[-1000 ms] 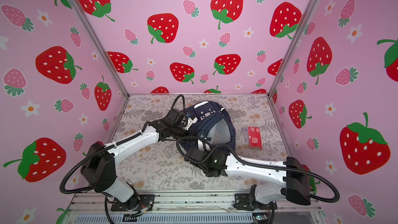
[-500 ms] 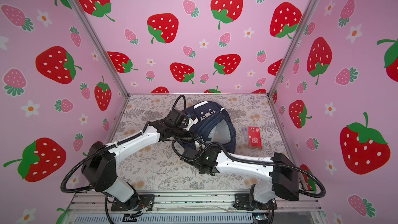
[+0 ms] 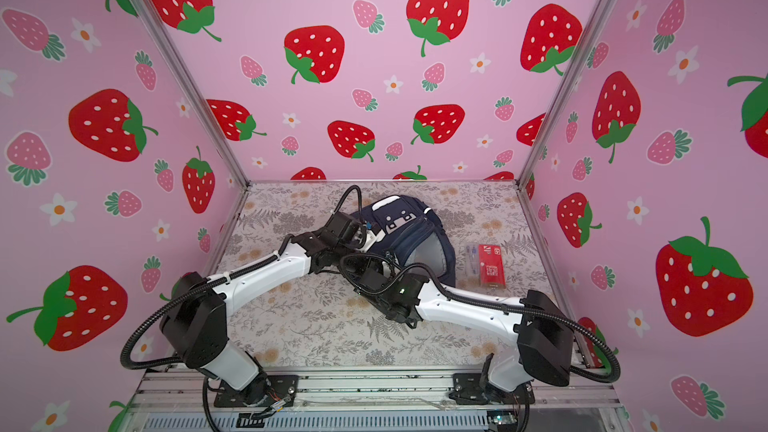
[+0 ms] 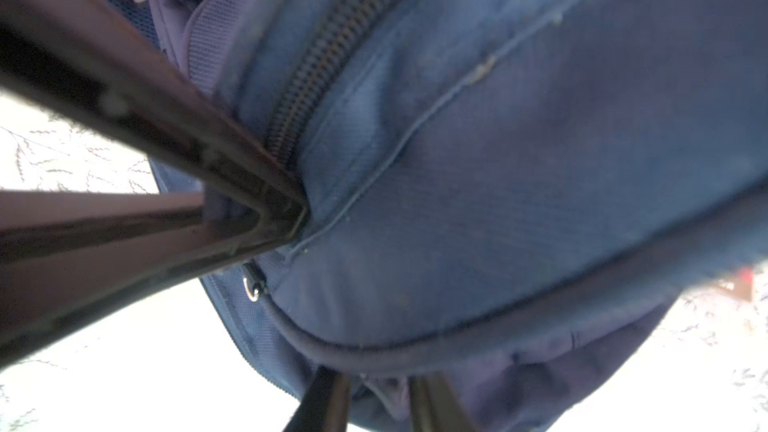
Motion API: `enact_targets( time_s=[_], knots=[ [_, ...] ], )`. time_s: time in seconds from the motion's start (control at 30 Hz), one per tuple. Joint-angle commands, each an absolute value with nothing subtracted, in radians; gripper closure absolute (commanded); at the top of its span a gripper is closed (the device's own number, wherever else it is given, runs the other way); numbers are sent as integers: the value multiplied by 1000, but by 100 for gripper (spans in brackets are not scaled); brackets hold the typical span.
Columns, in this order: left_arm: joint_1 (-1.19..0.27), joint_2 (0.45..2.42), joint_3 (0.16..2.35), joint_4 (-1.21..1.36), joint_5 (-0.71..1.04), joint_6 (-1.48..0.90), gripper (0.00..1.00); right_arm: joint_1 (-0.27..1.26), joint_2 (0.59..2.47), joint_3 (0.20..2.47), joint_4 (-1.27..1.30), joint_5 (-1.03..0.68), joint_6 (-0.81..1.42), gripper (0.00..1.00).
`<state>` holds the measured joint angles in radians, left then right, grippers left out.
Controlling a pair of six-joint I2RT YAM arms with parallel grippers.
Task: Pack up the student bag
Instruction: 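Drag the zipper pull around the bag with the right gripper while left holds bag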
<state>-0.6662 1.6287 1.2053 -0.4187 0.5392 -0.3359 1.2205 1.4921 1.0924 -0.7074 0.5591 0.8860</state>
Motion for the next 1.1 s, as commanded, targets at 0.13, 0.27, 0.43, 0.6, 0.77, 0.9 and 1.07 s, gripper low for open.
enact_targets(
  time_s=[0.13, 0.27, 0.43, 0.6, 0.77, 0.9, 1.07],
  knots=[
    [-679, 1642, 1262, -441, 556, -314, 100, 1215, 1472, 1133, -768, 568, 882, 94],
    [-683, 1649, 1272, -470, 504, -305, 100, 1215, 1453, 1141, -802, 562, 875, 100],
    [-693, 1668, 1302, -565, 349, -273, 100, 1213, 1385, 1111, -846, 546, 862, 100],
    [-694, 1683, 1308, -590, 308, -266, 100, 1186, 1295, 1030, -845, 532, 851, 100],
    [-699, 1687, 1318, -631, 260, -237, 100, 1065, 1201, 924, -789, 500, 808, 100],
    [-700, 1686, 1333, -661, 223, -222, 100, 973, 1138, 843, -643, 392, 732, 100],
    [-723, 1654, 1373, -702, 232, -259, 57, 978, 1094, 782, -423, 152, 675, 100]
  ],
)
